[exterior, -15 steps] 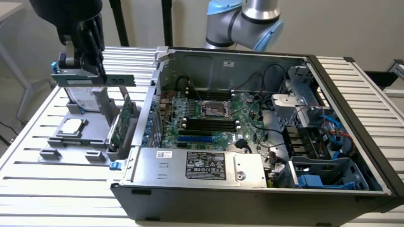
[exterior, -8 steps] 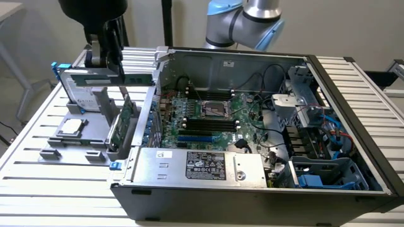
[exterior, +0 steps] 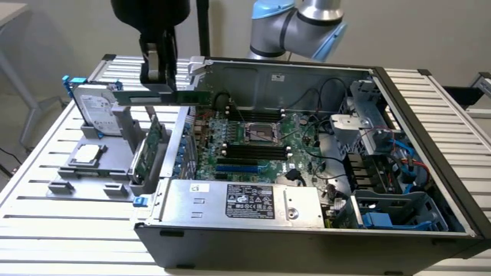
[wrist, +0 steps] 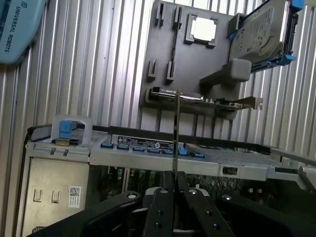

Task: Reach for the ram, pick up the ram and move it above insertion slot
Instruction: 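Pick up the ram and move it above insertion slot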

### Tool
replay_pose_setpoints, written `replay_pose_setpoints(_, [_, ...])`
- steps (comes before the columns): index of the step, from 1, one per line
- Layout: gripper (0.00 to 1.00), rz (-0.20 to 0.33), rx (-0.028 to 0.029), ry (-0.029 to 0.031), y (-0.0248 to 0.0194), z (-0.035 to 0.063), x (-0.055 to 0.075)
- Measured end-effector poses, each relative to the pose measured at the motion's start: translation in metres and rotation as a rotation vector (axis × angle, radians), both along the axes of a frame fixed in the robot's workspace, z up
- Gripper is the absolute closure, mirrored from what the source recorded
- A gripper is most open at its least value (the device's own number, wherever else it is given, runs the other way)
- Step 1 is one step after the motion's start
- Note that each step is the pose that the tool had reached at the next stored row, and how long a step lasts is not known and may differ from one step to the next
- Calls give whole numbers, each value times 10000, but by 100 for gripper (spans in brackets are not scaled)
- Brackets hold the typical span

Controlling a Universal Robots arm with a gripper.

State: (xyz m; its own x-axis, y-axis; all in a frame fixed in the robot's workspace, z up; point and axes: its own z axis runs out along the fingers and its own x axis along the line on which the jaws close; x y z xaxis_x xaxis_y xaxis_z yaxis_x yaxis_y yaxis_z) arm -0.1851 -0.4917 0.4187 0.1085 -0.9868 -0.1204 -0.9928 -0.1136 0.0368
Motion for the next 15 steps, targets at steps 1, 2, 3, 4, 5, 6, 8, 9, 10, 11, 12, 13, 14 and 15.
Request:
replay_pose_setpoints(1, [86,0,-1,1,1,1,45])
replay_pose_setpoints(2, [86,1,-1,1,2,1,91])
replay_pose_setpoints(3, [86,0,-1,1,3,1,135])
replay_pose_setpoints(4, [86,0,0,0,5,0,180])
replay_pose_setpoints(5, [86,0,-1,1,7,0,229])
replay_pose_setpoints(6, [86,1,0,0,10,-1,274])
replay_pose_setpoints(8, [86,0,0,0,18,-4,364])
replay_pose_setpoints(9, [86,0,-1,0,24,-6,409])
replay_pose_setpoints(10, [86,0,0,1,31,-9,454])
replay_pose_setpoints(11, [86,1,1,0,39,-14,499])
replay_pose_setpoints(12, [86,-1,0,0,50,-19,543])
replay_pose_setpoints(13, [86,0,0,1,65,-27,593])
replay_pose_setpoints(14, [86,1,-1,1,83,-35,638])
replay_pose_setpoints(15, [86,1,-1,0,103,-46,681])
